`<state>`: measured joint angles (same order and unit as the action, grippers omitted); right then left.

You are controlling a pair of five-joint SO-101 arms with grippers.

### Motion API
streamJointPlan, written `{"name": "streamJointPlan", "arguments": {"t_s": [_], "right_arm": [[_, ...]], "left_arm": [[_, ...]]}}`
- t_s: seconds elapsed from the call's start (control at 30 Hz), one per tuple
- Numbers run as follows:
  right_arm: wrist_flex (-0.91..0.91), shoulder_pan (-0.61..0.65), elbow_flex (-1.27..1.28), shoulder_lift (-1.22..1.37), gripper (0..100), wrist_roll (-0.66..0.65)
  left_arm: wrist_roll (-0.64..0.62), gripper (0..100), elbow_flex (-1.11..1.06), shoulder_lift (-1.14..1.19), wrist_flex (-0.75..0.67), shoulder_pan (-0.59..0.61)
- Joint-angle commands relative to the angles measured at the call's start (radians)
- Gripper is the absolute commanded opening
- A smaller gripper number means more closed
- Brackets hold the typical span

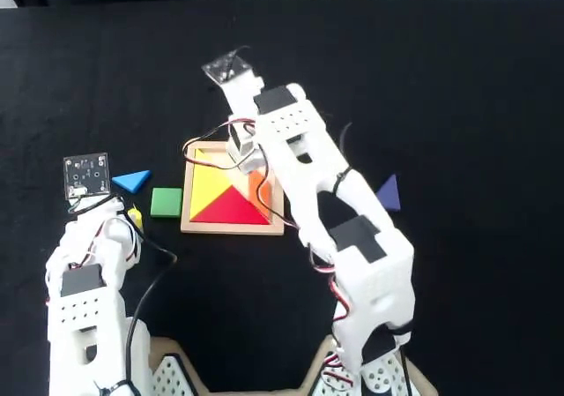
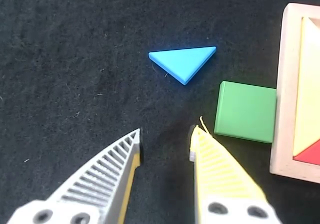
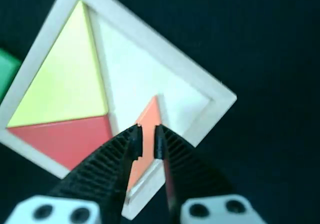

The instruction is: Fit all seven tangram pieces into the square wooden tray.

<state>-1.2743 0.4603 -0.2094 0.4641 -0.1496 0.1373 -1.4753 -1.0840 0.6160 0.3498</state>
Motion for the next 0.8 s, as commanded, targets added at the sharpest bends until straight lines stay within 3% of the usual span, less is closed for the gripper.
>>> {"name": "streamJointPlan", "arguments": {"t_s": [0.0,0.3,0.77], "right_arm": [[0.018,0.018,-0.096,0.048,1.0,-0.017],[-0.061,0.069,-0.271,0.17,1.1,-0.071],[-0.161,0.06,-0.278,0.275,1.1,-0.074]], "left_arm": [[0.0,17,0.007,-0.014,-0.017,-0.012],[0.0,17,0.007,-0.014,-0.017,-0.012],[0.0,17,0.007,-0.014,-0.017,-0.012]]}}
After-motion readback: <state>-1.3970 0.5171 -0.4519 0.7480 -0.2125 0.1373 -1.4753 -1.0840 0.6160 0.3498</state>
